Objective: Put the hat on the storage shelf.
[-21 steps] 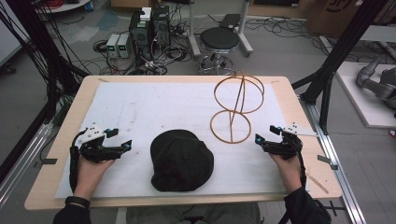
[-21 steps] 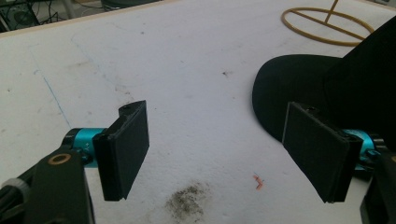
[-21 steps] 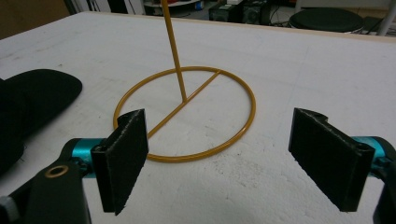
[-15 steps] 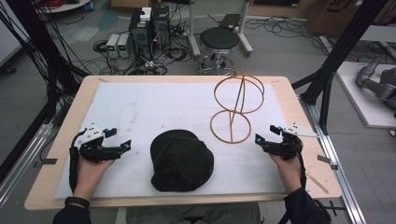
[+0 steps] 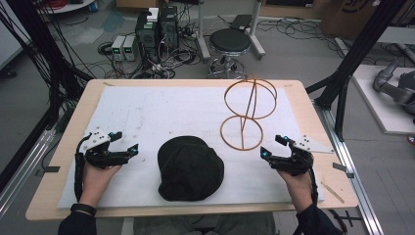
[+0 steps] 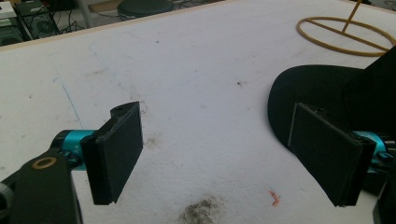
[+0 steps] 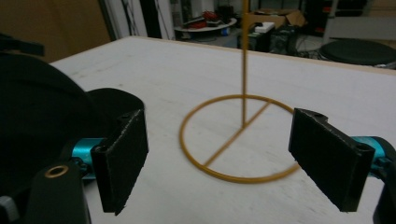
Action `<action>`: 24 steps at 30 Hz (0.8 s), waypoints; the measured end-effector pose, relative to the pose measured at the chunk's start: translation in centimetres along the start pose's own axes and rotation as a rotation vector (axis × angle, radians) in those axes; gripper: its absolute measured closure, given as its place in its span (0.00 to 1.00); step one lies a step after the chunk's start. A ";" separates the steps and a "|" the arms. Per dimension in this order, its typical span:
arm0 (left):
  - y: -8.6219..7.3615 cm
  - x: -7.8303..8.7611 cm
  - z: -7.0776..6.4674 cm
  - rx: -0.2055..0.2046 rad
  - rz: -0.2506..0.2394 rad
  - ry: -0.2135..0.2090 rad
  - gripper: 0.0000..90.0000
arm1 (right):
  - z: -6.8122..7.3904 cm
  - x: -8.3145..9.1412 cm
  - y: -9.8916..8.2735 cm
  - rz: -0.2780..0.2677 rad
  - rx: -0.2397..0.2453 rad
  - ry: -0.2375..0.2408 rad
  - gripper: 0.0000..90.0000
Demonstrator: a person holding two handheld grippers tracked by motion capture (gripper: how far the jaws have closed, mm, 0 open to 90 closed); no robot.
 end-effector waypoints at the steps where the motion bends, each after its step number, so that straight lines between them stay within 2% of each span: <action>1: 0.0 0.0 0.0 0.003 -0.002 -0.001 0.19 | 0.5 0.0 0.2 -0.006 0.006 0.014 0.22; 3: 0.0 -0.1 0.0 0.004 -0.001 -0.002 0.19 | 1.1 -0.1 0.4 -0.015 0.008 0.032 0.22; 4: -0.1 -0.1 0.0 0.006 0.006 -0.004 0.19 | 2.1 -0.3 0.8 -0.032 0.016 0.066 0.22; 9: -0.1 -0.2 0.0 0.001 0.014 0.000 0.19 | 4.8 -0.7 1.5 -0.052 0.018 0.177 0.22; 10: -0.1 -0.2 0.0 0.001 0.014 0.000 0.19 | 4.8 -0.7 1.5 -0.052 0.018 0.177 0.22; 11: -0.2 -0.2 0.0 0.000 0.019 0.002 0.19 | 6.0 -0.7 1.7 -0.054 0.012 0.220 0.22; 13: -0.2 -0.2 0.0 0.000 0.022 0.004 0.19 | 6.4 -0.8 1.7 -0.059 0.016 0.236 0.22; 14: -0.2 -0.3 0.0 0.003 0.022 0.004 0.19 | 7.7 -0.7 1.9 -0.061 0.016 0.269 0.22; 20: -0.3 -0.3 0.0 0.002 0.027 0.010 0.19 | 10.6 -0.9 2.3 -0.055 0.042 0.323 0.22; 24: -0.3 -0.4 0.0 0.006 0.030 0.014 0.19 | 12.0 -1.4 2.2 -0.022 0.051 0.323 0.22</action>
Point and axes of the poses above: each handheld gripper's, and its own axes: x roughly backward along the jaws, y roughly out of its top, z roughly to its left, the point moved 2 cm from there along -x, roughly forward along the jaws, and after that the axes turned 12 degrees about x, right-handed, at the moved point
